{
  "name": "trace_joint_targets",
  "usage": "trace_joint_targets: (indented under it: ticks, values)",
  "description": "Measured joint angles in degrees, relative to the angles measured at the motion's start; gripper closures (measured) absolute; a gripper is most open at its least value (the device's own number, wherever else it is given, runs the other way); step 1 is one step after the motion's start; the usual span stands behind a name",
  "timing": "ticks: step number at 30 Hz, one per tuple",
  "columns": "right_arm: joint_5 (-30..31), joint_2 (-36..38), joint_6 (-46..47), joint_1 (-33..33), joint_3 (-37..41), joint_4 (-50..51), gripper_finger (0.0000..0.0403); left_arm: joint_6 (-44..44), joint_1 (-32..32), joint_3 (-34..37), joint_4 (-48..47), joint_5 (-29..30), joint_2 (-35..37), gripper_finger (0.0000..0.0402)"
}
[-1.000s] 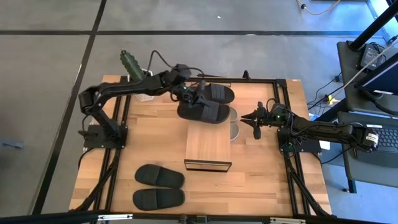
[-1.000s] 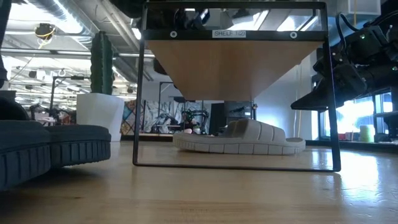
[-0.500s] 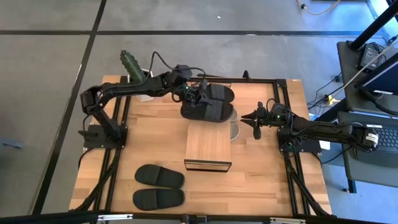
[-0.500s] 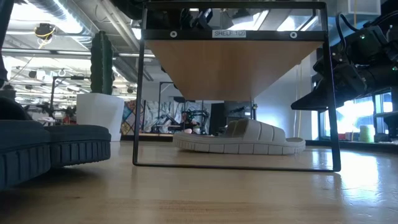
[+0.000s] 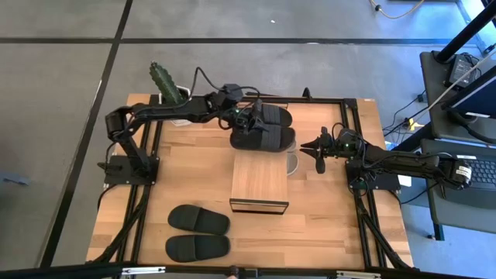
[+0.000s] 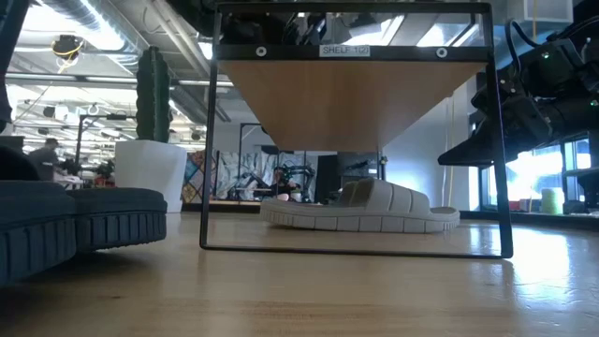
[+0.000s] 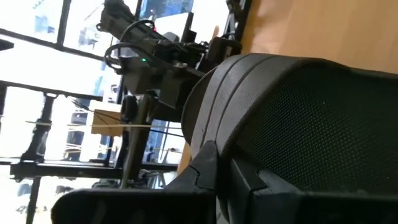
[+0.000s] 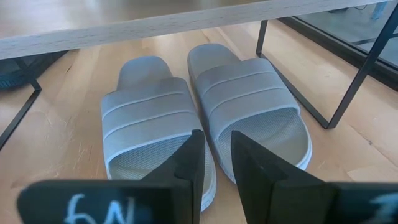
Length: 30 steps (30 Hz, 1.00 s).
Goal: Pick and place slides into the shelf
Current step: Put the black slipper on the shelf
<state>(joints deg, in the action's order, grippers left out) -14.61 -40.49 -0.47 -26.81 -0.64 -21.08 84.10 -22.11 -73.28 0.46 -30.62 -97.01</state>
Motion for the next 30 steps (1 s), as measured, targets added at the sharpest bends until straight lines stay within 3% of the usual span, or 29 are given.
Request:
trace_joint_targets:
  ticks: [8,18,30]
  values:
    - [0.0,0.0,0.1,0.0,0.0,0.0,0.0323,-2.0,0.0,-1.6,-0.7,0.3,-1.5,0.0399]
    - [0.0,0.0,0.1,0.0,0.0,0.3,0.0323,-3.5,0.0,-1.9,-1.1,6.8,-1.7,0.0377]
    - [0.0,0.0,0.0,0.0,0.0,0.4,0.0323,-4.1,1.9,-1.9,-2.3,7.4,-1.7,0.0370]
